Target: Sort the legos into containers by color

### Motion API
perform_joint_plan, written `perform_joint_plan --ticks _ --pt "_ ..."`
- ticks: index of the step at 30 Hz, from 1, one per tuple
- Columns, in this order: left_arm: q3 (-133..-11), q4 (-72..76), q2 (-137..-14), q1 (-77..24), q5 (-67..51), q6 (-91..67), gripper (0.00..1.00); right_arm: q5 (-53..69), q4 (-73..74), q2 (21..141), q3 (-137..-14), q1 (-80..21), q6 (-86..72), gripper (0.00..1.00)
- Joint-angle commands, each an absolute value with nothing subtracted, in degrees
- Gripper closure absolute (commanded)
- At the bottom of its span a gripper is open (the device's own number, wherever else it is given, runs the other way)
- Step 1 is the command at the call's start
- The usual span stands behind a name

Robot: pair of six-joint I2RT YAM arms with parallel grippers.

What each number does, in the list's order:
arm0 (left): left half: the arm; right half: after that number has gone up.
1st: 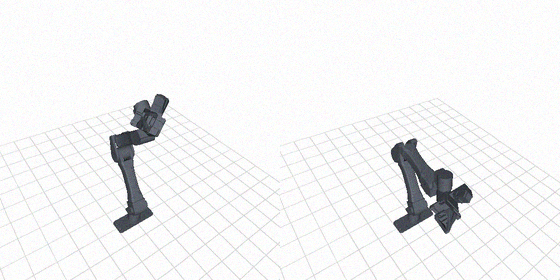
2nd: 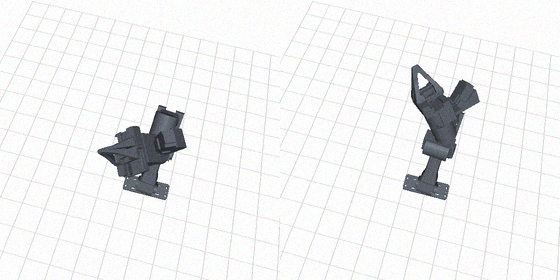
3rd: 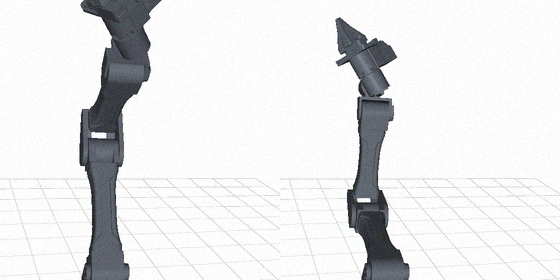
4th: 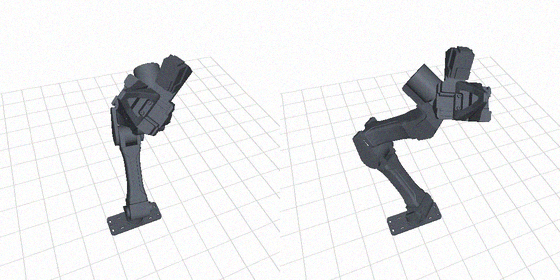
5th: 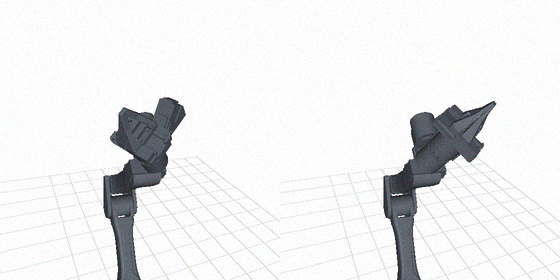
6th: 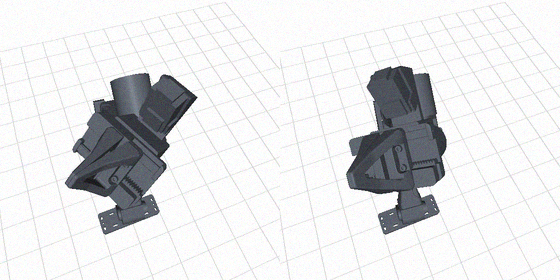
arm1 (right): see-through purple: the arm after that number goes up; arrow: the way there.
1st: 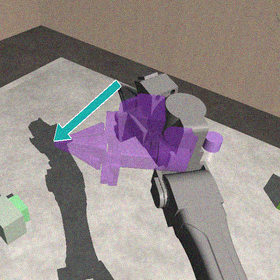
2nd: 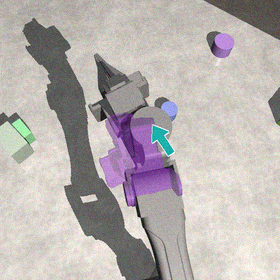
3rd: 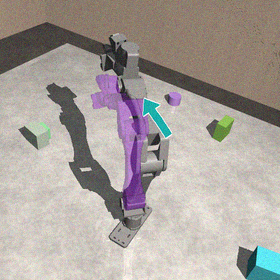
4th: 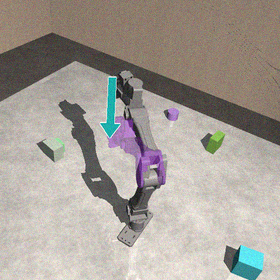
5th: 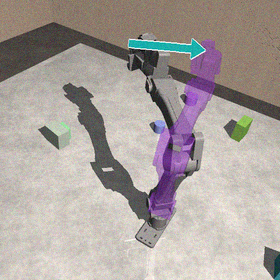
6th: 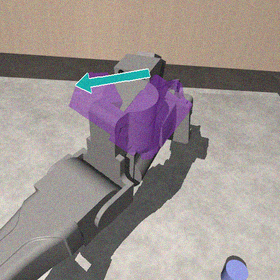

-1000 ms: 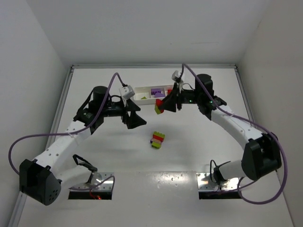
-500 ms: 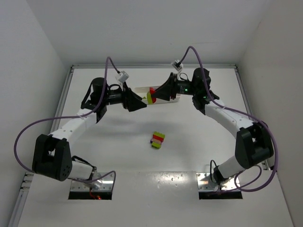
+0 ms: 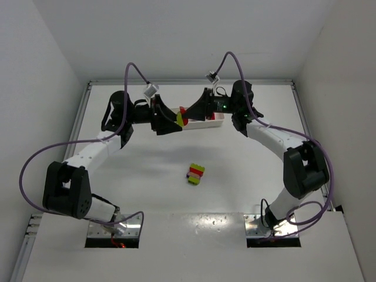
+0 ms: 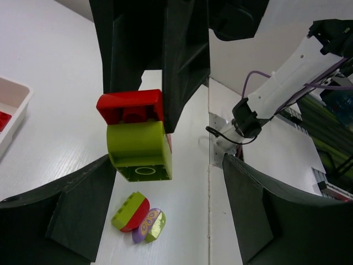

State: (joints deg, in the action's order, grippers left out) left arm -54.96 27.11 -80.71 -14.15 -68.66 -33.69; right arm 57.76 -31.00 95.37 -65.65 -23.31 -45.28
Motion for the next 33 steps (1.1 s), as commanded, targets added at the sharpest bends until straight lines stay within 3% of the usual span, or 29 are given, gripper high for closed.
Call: perform_joint_plan --ticks 1,6,9,10,13,17,21,26,29,33 --pt "-57.13 28.75 -80.95 -13.36 -70.40 -32.52 0.17 59.76 -35.59 95.45 -69.43 -24.87 -46.58 1.00" --pt "-57.13 28.21 -82.00 -12.31 -69.35 -31.90 0.27 60.38 -34.98 95.98 -69.96 -25.92 -46.58 1.00" --pt "-57.13 28.21 -82.61 -11.61 -68.82 -31.90 0.45 61.61 -33.76 95.98 -70.49 -25.93 -46.58 1.00" --pt "-57.13 28.73 -82.62 -11.60 -68.82 -31.90 0.56 61.61 -33.75 95.98 -70.49 -25.93 -46.58 1.00" --pt "-57.13 30.05 -83.14 -10.29 -68.82 -34.53 0.76 61.61 -33.14 95.98 -70.49 -25.93 -46.58 1.00" --pt "-56.61 30.94 -83.76 -9.06 -70.92 -35.60 0.93 60.56 -33.13 95.98 -69.43 -25.31 -46.05 1.00" --pt "-56.07 22.18 -81.47 -8.44 -72.85 -28.94 0.96 59.41 -32.00 95.98 -69.43 -21.90 -44.74 1.00" --pt "-58.36 -5.06 -78.84 -5.81 -73.39 -8.37 0.97 56.51 -31.30 95.98 -68.91 -17.23 -43.51 1.00" --pt "-57.05 -5.62 -77.70 -4.92 -70.94 -8.35 0.97 55.99 -26.91 95.98 -69.43 -14.51 -39.40 1.00" --pt "-60.45 -5.01 -80.06 -5.97 -58.84 -9.05 0.96 52.23 -17.43 96.50 -72.06 -12.22 -30.63 1.00"
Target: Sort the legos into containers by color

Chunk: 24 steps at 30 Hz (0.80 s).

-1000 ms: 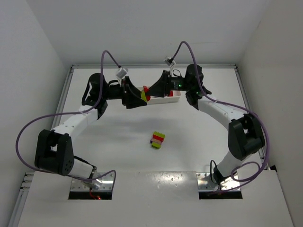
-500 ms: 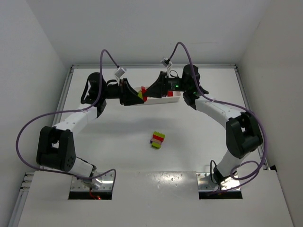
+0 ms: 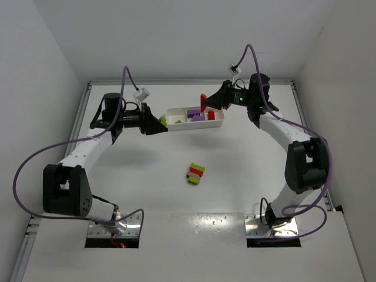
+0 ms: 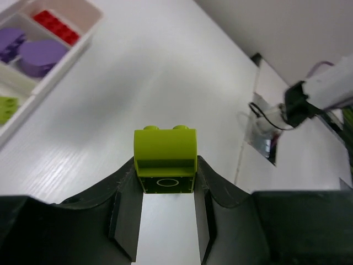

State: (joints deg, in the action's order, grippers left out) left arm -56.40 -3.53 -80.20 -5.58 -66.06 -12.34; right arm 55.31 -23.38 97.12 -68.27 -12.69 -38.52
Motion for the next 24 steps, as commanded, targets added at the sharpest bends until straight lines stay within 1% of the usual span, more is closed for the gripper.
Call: perform_joint_plan --ticks 1,3,4,5,6,9,14,20,21,22,23,24 --pt "-61.86 -5.01 -82.59 -6.50 -52.36 -9.92 0.96 50.82 -12.62 96.50 -72.59 -11.61 -28.50 1.00" --pt "-67.30 -6.67 -86.38 -8.17 -45.49 -10.55 0.94 46.34 -8.11 97.03 -74.35 -11.07 -22.26 1.00" --pt "-69.67 -7.98 -91.27 -8.87 -43.18 -10.55 0.94 44.40 -4.17 97.03 -74.96 -11.07 -20.58 1.00" --pt "-75.00 -11.65 -94.02 -10.10 -41.07 -11.07 0.94 41.51 -2.91 97.03 -75.58 -10.47 -17.78 1.00" --pt "-77.41 -14.04 -99.09 -10.11 -38.78 -11.07 0.94 39.31 -1.51 97.03 -75.59 -10.46 -16.97 1.00" --pt "-83.05 -14.06 -104.49 -11.51 -37.53 -13.10 0.94 36.83 -0.18 97.03 -76.11 -9.94 -15.56 1.00" --pt "-89.72 -14.06 -112.31 -13.35 -33.76 -13.10 0.85 34.72 -0.18 98.17 -76.11 -9.93 -14.85 1.00" --pt "-95.44 -14.06 -118.29 -13.36 -32.87 -13.10 0.80 34.72 -0.18 100.98 -77.34 -8.88 -14.85 1.00" --pt "-96.84 -14.06 -118.91 -13.36 -32.87 -13.79 0.76 34.72 -0.18 101.86 -77.95 -8.88 -14.85 1.00" --pt "-97.46 -14.06 -119.53 -13.88 -32.26 -13.80 0.73 34.72 -0.18 101.87 -78.57 -8.88 -14.85 1.00" --pt "-97.99 -14.06 -120.58 -13.89 -32.26 -14.32 0.67 35.24 -0.18 103.26 -79.36 -8.88 -14.85 1.00" --pt "-98.61 -14.06 -120.59 -13.89 -32.26 -14.33 0.65 35.24 -0.18 103.79 -79.89 -8.88 -14.85 1.00"
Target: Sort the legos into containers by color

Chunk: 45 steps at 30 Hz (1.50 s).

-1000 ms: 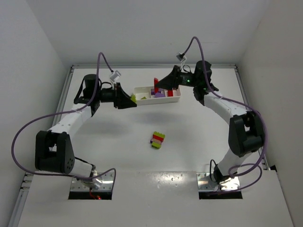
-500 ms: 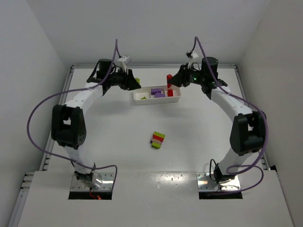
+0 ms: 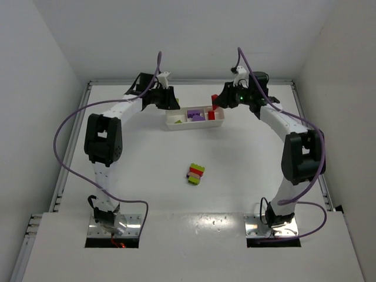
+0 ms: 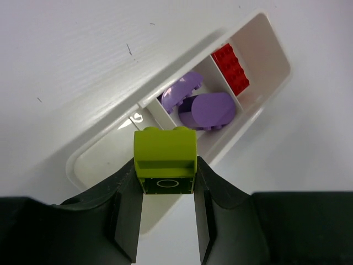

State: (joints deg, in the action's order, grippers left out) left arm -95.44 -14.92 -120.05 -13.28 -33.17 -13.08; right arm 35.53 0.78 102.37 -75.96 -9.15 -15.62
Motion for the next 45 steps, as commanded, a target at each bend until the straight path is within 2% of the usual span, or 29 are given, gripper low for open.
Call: perform_joint_plan --ticks 1,11,14,15,22,25,26,27,28,29,30,31,32,33,37,39,45 --pt "-98.61 -14.58 -121.28 -13.89 -31.56 -14.33 0.64 35.24 0.35 103.80 -79.89 -8.88 -14.24 1.00" --pt "-95.46 -17.57 -120.15 -13.89 -34.01 -11.87 0.62 34.72 0.36 107.23 -82.09 -8.35 -13.18 1.00" --pt "-94.23 -18.11 -119.44 -13.89 -35.60 -11.34 0.24 34.19 0.35 107.75 -82.09 -8.35 -12.66 1.00" --pt "-93.52 -18.11 -118.57 -13.89 -35.60 -11.34 0.19 34.19 0.35 107.75 -82.09 -8.35 -12.66 1.00" --pt "-87.72 -7.30 -109.00 -13.36 -39.19 -14.93 0.19 32.00 1.41 111.26 -85.07 -8.35 -10.64 1.00" --pt "-88.32 -4.66 -102.50 -13.36 -39.21 -18.09 0.15 30.59 3.51 113.02 -87.01 -8.96 -9.05 1.00" --pt "-88.33 -3.79 -101.18 -12.49 -39.20 -21.06 0.12 30.06 3.52 113.90 -87.79 -9.49 -8.18 1.00" --pt "-89.37 -4.30 -100.38 -11.52 -40.07 -25.18 0.01 29.19 4.21 114.43 -88.67 -9.49 -8.17 1.00" --pt "-90.25 -3.26 -100.37 -8.99 -40.08 -35.67 0.01 28.66 4.83 114.43 -88.68 -9.49 -7.65 1.00" --pt "-89.31 -0.90 -100.37 -7.57 -46.69 -39.34 0.01 28.13 4.83 115.22 -88.68 -9.49 -7.65 1.00" --pt "-86.86 4.52 -99.59 -6.08 -51.80 -42.68 0.01 27.60 4.83 115.83 -88.68 -9.49 -7.65 1.00" --pt "-79.96 19.27 -98.80 -3.54 -55.07 -50.55 0.01 27.60 5.36 115.84 -88.68 -9.49 -6.86 1.00" --pt "-77.63 22.55 -97.48 -2.47 -56.33 -52.71 0.01 26.64 5.97 116.45 -89.20 -9.49 -6.16 1.00" --pt "-76.65 22.59 -97.47 -1.59 -56.34 -52.73 0.01 25.93 6.67 116.98 -89.21 -9.49 -6.15 1.00" --pt "-78.92 2.77 -95.98 0.26 -52.13 -35.91 0.01 24.70 7.29 116.98 -88.07 -10.02 -5.10 1.00" --pt "-78.93 0.71 -94.57 0.26 -51.51 -33.58 0.01 24.09 7.29 117.51 -87.46 -10.54 -5.10 1.00" --pt "-75.67 0.00 -92.64 0.26 -47.03 -31.91 0.01 22.42 7.82 118.56 -86.92 -11.07 -5.10 0.66"
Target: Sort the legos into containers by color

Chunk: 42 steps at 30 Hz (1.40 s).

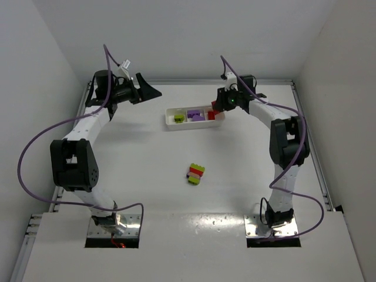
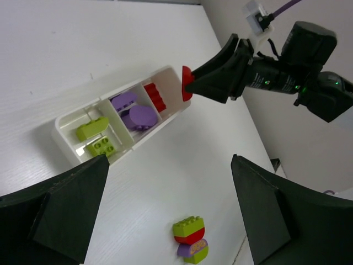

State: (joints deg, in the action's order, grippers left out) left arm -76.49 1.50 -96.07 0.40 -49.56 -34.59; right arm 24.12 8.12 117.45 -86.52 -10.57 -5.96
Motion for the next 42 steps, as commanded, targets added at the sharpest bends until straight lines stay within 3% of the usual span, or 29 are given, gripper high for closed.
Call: perform_joint_plan --ticks 1,8,13,17,19,21,24,28,30,42 --pt "-75.67 -0.78 -92.64 0.26 -47.02 -31.21 0.01 22.41 7.82 118.56 -86.92 -11.07 -5.10 0.62" --pt "-75.06 -7.36 -91.32 -3.42 -45.36 -18.84 0.01 17.94 7.21 117.25 -87.02 -11.60 -5.10 0.28" --pt "-73.39 -12.65 -88.69 -8.08 -45.61 -8.37 0.01 19.07 3.54 110.67 -82.80 -11.60 -5.10 0.26" --pt "-72.69 -26.49 -88.15 -15.45 -46.49 8.49 0.01 17.13 4.38 102.58 -78.67 -11.60 -8.08 0.26" --pt "-73.91 -33.62 -89.99 -21.07 -42.57 17.20 0.02 23.68 6.66 97.58 -76.04 -9.16 -9.49 0.23" --pt "-73.31 -34.62 -90.00 -25.98 -38.78 19.77 0.10 27.58 9.83 94.24 -74.89 -7.57 -7.66 0.26" --pt "-67.97 -29.82 -87.21 -31.17 -32.10 14.37 0.16 23.23 12.57 89.32 -67.54 -7.56 -3.18 0.35" --pt "-62.23 -23.91 -83.42 -36.73 -18.59 0.82 0.12 17.58 16.43 82.54 -62.06 -6.34 0.88 0.36" --pt "-60.83 -23.91 -83.41 -39.36 -16.36 -5.06 0.01 16.44 18.63 79.81 -59.87 -5.71 2.37 0.36" --pt "-59.85 -21.62 -87.71 -45.96 -9.15 -25.57 0.00 17.23 22.15 69.88 -51.42 -3.43 0.97 0.33"
